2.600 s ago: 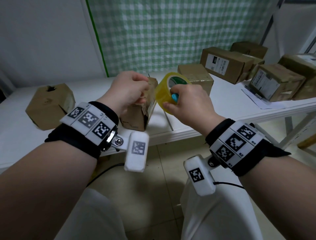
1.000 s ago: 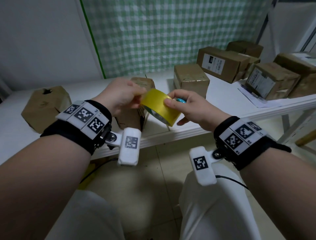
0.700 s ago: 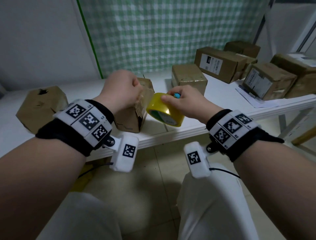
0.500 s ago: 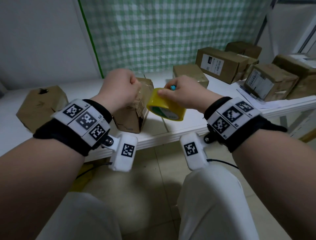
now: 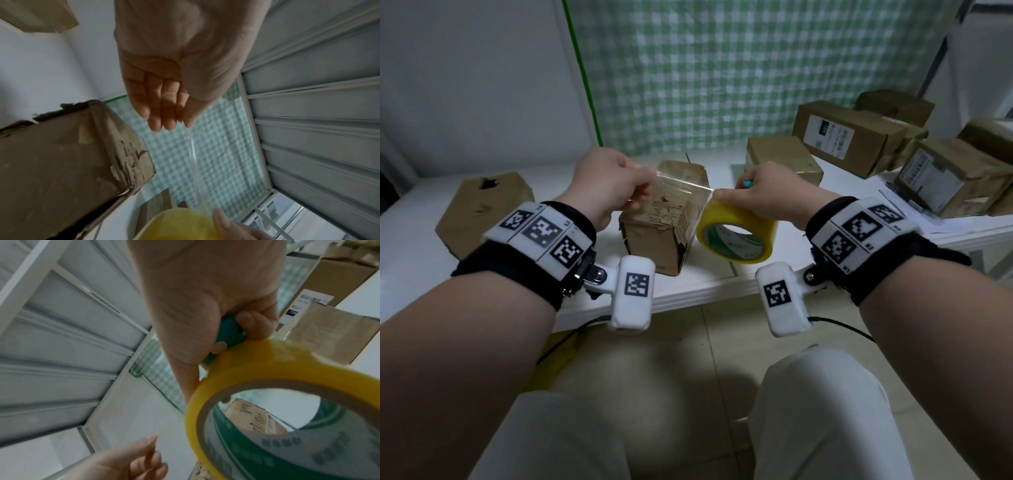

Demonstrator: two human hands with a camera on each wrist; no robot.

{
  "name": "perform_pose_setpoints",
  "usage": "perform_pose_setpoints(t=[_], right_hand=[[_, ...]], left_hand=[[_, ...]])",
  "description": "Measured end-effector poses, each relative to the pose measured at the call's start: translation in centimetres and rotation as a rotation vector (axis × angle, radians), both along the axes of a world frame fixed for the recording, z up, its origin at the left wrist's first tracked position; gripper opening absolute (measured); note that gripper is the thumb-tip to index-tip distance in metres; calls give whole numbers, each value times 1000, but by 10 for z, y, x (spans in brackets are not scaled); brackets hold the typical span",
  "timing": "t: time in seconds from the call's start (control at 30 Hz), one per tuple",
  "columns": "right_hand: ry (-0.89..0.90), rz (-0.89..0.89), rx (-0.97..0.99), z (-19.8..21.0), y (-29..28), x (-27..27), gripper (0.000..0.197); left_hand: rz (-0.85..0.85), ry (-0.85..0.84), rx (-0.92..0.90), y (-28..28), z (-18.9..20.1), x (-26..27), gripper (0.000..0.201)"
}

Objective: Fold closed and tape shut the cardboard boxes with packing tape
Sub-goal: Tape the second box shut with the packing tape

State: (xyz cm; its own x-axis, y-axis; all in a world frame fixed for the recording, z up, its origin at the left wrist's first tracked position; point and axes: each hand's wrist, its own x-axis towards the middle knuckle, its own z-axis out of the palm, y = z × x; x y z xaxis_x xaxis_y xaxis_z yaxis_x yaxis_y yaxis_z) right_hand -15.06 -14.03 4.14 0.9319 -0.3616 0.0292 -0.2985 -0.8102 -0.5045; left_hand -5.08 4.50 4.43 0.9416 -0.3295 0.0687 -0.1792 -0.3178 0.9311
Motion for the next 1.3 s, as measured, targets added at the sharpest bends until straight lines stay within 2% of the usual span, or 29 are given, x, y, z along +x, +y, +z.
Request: perform_pose_setpoints(t=[0.13,0.33,0.53,0.83,1.3], right_hand=[[-24,-12,106,-1,-3,5,59],[9,-23,-23,-6,0,14,47],[34,-11,-93,-12,0,20,31],[37,-22,-144,-11,3,23,29],[55,-3,-153,-10,5,24,29]], left_hand=[[73,-43,66,2,-13,14,28],[150,-284,300,1,-31,20,35],[175,-395,397,1,-43,25,35],[181,-532,386,0,-52,27,29],[204,-577,397,5,-63,28,28]])
